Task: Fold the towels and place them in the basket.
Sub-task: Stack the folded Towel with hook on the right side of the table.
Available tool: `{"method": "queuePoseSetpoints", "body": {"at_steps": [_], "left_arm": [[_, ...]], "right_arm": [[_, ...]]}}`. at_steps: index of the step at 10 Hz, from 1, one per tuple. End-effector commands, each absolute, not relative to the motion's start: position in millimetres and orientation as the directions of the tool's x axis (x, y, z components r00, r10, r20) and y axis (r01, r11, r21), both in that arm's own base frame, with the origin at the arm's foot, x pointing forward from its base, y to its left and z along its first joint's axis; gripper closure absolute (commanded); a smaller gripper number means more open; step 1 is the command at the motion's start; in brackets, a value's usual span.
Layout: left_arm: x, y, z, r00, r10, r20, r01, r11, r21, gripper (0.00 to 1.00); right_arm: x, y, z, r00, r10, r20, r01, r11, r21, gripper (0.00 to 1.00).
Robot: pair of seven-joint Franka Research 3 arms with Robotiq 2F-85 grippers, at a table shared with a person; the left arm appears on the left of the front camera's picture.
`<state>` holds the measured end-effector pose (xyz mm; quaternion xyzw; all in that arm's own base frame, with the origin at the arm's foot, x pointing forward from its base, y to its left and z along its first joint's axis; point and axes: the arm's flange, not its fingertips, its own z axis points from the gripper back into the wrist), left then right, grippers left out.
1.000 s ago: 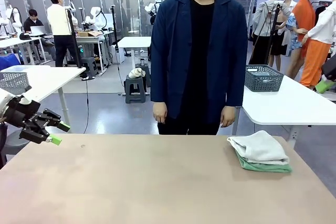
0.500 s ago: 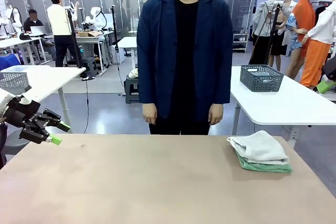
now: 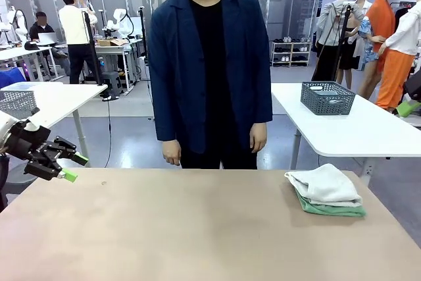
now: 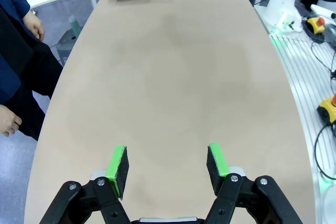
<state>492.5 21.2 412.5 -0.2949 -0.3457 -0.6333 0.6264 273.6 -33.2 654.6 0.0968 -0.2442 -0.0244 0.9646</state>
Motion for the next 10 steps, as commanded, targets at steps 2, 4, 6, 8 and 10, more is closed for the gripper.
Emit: {"method": "queuePoseSetpoints", "body": {"at_steps": [2,4,6,8,10], "left_arm": [[492.1,21.3,412.8,-0.043,-0.588,0.808,0.997,0.023,0.069,0.23],[492.1,21.3,412.8,-0.043,-0.588,0.808,0.997,0.023,0.069,0.23],[492.1,21.3,412.8,-0.043,-0.588,0.808,0.997,0.023,0.069,0.23],[492.1,21.3,412.8,-0.043,-0.588,0.808,0.997,0.023,0.069,0.23],[492.1,21.3,412.8,-0.043,-0.588,0.808,0.997,0.023,0.069,0.23]], "right_arm": [[272.7,-31.6,655.2,0.878,-0.108,0.466,0.014,0.98,0.2,0.0],[272.7,-31.6,655.2,0.878,-0.108,0.466,0.014,0.98,0.2,0.0],[272.7,-31.6,655.2,0.878,-0.108,0.466,0.014,0.98,0.2,0.0],[272.7,-31.6,655.2,0.878,-0.108,0.466,0.014,0.98,0.2,0.0],[272.7,-31.6,655.2,0.878,-0.108,0.466,0.014,0.98,0.2,0.0]]}}
